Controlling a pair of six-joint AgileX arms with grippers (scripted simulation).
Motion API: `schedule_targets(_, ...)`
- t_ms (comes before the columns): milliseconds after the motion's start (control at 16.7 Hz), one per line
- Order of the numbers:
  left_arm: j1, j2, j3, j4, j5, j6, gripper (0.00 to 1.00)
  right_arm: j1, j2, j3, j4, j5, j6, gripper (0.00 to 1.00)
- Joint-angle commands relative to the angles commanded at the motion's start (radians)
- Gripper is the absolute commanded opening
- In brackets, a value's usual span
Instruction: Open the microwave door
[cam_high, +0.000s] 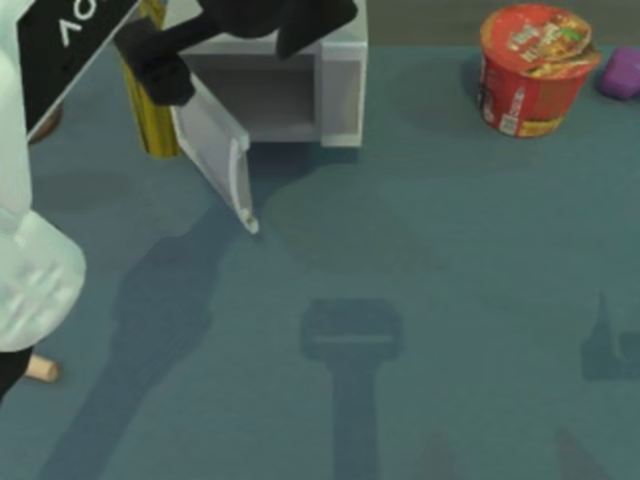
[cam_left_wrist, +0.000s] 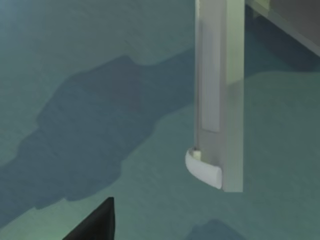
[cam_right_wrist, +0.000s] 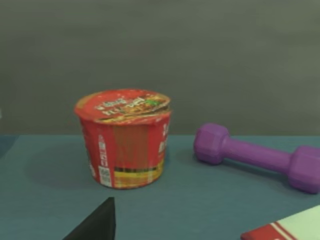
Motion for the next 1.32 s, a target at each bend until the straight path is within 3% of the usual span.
schedule_targets(540, 0.006, -0.002, -0.019, 0.017, -0.012, -0.012, 1.00, 0.000, 0.000, 0.000, 0.000, 0.000, 0.000, 1.00)
schedule_targets(1080, 0.072, -0.096, -0.496, 0.415, -0.004, 0.058, 1.00, 0.000, 0.000, 0.000, 0.000, 0.000, 0.000, 1.00)
schedule_targets(1320, 0.083, -0.108, -0.562, 0.479, -0.002, 0.070, 1.00, 0.000, 0.000, 0.000, 0.000, 0.000, 0.000, 1.00)
